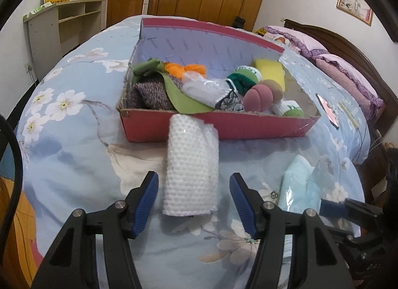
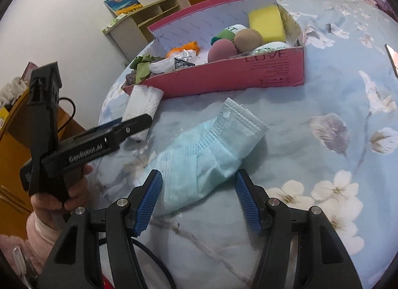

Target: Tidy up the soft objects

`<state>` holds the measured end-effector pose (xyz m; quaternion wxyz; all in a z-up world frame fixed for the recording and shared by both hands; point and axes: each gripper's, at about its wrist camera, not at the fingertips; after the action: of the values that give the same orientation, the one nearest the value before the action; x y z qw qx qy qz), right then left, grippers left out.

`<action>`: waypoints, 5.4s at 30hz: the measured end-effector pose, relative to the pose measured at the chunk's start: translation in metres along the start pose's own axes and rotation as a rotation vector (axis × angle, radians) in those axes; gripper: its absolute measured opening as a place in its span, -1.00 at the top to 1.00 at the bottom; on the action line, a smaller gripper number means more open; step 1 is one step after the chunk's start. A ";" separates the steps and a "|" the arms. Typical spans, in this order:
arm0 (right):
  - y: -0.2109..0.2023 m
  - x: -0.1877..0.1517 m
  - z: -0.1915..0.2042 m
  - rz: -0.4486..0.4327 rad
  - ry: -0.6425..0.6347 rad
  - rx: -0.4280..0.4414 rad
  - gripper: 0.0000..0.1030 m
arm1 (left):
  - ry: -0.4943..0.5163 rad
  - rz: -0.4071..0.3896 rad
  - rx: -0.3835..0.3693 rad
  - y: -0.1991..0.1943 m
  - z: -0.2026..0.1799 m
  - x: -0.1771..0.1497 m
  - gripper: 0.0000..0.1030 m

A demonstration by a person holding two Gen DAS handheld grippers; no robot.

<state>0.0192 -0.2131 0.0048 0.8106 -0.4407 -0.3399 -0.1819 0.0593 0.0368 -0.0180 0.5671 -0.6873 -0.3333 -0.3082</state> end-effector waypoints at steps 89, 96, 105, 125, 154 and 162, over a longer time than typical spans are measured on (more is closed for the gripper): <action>0.055 0.132 0.002 -0.262 -0.219 0.021 0.40 | 0.071 -0.168 0.003 0.072 -0.018 0.122 0.69; 0.074 0.135 -0.006 -0.229 -0.206 0.007 0.40 | 0.070 -0.141 0.017 0.090 -0.016 0.116 0.69; 0.083 0.136 -0.008 -0.206 -0.192 -0.012 0.35 | 0.075 -0.123 0.042 0.092 -0.018 0.114 0.34; 0.045 0.131 -0.016 -0.288 -0.175 -0.072 -0.21 | 0.067 -0.148 0.074 0.055 -0.022 0.113 0.08; -0.009 0.090 0.021 -0.343 -0.207 -0.096 -0.21 | -0.001 -0.224 0.107 -0.027 -0.029 0.081 -0.19; -0.014 0.071 0.023 -0.337 -0.216 -0.127 -0.21 | -0.005 -0.201 0.141 -0.030 -0.026 0.057 -0.36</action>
<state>0.0514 -0.2007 0.0724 0.6984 -0.4447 -0.4815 -0.2875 0.0673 0.0211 0.0497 0.5795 -0.6096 -0.4227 -0.3375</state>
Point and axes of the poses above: each gripper's, at about its wrist camera, not at the fingertips, and y roughly the way its jaws point, z to its left, x to its top, and after that the axes turned 13 degrees about -z, right-handed
